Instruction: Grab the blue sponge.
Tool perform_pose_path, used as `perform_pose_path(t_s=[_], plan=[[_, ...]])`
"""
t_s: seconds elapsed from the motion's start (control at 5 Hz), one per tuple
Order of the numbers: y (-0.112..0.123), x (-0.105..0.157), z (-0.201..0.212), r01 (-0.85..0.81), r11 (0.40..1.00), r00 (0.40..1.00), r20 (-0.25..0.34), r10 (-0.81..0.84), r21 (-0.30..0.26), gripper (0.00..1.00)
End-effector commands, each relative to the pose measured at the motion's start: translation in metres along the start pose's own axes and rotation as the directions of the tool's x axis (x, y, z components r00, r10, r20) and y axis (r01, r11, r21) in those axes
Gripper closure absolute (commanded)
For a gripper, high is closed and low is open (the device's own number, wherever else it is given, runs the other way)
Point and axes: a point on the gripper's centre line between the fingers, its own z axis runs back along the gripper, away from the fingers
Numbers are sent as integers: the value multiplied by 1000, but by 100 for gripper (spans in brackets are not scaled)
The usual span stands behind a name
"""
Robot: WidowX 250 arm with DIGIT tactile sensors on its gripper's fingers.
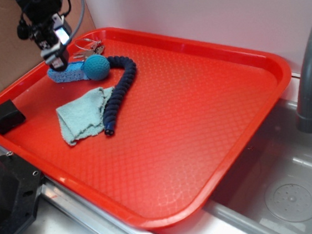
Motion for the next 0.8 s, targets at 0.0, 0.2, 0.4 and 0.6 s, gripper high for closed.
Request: perform_pose_path(t_s=[0.0,0.2,0.4,0.6], plan=[[-3,11,-35,43,999,996,-73,-42,11,0],[-6,12,-51,34,999,990,-135,-34,0,0],[-16,12,-38,43,999,994,-102,-45,-16,100],[-45,11,-6,94,995,995,-27,-95,-11,100]])
